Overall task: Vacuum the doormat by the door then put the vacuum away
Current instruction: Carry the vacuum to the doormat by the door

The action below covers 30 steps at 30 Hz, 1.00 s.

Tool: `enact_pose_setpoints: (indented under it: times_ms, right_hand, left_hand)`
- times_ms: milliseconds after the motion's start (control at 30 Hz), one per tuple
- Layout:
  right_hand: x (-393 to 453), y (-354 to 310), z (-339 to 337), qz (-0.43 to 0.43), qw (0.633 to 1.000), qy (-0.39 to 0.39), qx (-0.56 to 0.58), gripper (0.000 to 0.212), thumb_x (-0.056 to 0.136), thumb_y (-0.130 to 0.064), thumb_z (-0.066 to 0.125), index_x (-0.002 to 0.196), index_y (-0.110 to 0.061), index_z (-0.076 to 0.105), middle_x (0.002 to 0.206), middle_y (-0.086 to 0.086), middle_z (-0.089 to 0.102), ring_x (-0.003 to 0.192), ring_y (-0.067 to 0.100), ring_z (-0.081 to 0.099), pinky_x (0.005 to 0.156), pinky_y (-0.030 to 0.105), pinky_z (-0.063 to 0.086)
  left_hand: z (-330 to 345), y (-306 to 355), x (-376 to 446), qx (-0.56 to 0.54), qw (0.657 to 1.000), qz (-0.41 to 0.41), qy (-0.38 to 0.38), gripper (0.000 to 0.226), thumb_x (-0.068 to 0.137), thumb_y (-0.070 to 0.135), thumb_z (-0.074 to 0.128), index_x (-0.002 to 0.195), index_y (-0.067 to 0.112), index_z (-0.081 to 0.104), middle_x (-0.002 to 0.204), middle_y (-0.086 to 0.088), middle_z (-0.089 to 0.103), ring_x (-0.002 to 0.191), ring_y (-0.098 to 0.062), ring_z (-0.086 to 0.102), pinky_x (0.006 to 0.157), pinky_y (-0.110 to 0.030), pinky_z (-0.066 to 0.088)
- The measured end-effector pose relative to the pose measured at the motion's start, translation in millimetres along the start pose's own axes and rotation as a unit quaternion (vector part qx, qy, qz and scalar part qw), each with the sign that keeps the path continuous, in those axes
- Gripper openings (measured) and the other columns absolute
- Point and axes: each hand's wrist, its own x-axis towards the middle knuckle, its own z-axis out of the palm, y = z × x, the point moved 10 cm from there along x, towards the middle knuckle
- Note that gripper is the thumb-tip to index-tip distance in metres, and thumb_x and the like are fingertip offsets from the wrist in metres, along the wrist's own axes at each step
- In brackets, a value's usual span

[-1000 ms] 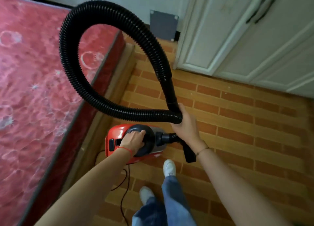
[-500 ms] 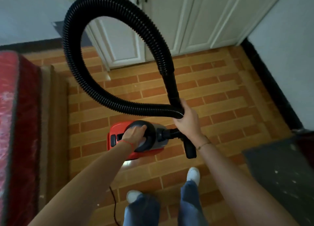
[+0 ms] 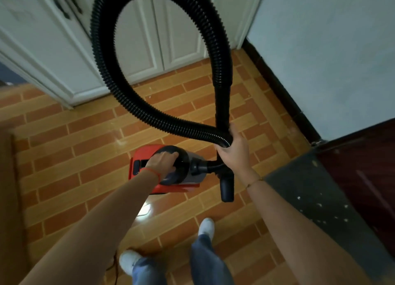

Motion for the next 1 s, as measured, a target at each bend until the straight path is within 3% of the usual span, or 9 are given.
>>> enact_pose_setpoints:
  times_ms: [100, 367, 533, 700, 1000]
  right_hand:
    - [23.0, 29.6, -35.8, 0.008, 1.0, 0.015, 0.008, 0.045, 0.084, -0.012, 0.07, 0.125, -0.018, 0.054, 0.09, -0.002, 0.068, 0.079, 0.015, 0.065, 0.064, 0.027, 0.053]
    - [75.9, 109.0, -94.2, 0.038, 0.999, 0.036, 0.006, 0.043, 0.084, -0.013, 0.069, 0.123, -0.02, 0.053, 0.087, -0.004, 0.066, 0.077, 0.013, 0.066, 0.066, 0.043, 0.057]
    - [102.1, 163.8, -112.9, 0.059, 0.997, 0.045, -0.001, 0.044, 0.084, -0.014, 0.07, 0.124, -0.018, 0.053, 0.085, -0.009, 0.064, 0.077, 0.01, 0.064, 0.065, 0.031, 0.055]
    - [118.1, 230.6, -114.1, 0.11, 0.993, 0.046, -0.005, 0.043, 0.084, -0.008, 0.069, 0.122, -0.018, 0.053, 0.08, -0.018, 0.058, 0.069, -0.005, 0.058, 0.057, 0.009, 0.041]
    - [133.1, 350.0, -96.3, 0.137, 0.989, 0.052, -0.014, 0.05, 0.084, -0.018, 0.07, 0.13, -0.019, 0.051, 0.092, -0.005, 0.067, 0.073, 0.005, 0.06, 0.059, 0.017, 0.047]
  left_hand:
    - [-12.0, 34.7, 38.6, 0.011, 1.0, 0.015, 0.001, 0.048, 0.095, 0.018, 0.053, 0.14, 0.012, 0.038, 0.125, -0.015, 0.057, 0.11, -0.034, 0.057, 0.082, -0.042, 0.048]
    - [-34.1, 111.4, 140.8, 0.03, 0.997, 0.065, -0.003, 0.046, 0.095, 0.018, 0.053, 0.138, 0.01, 0.038, 0.124, -0.016, 0.056, 0.109, -0.034, 0.056, 0.08, -0.042, 0.047]
    - [-25.3, 148.7, 206.4, 0.052, 0.994, 0.099, -0.018, 0.041, 0.095, 0.016, 0.052, 0.133, 0.009, 0.041, 0.121, -0.016, 0.057, 0.107, -0.034, 0.057, 0.078, -0.04, 0.043]
    - [-1.0, 177.3, 266.8, 0.066, 0.988, 0.137, -0.037, 0.036, 0.094, 0.014, 0.051, 0.128, 0.007, 0.043, 0.113, -0.017, 0.061, 0.101, -0.034, 0.059, 0.078, -0.041, 0.045]
    - [68.7, 210.6, 365.5, 0.092, 0.983, 0.147, -0.054, 0.03, 0.095, 0.012, 0.045, 0.125, 0.007, 0.045, 0.109, -0.015, 0.062, 0.1, -0.033, 0.06, 0.077, -0.039, 0.044]
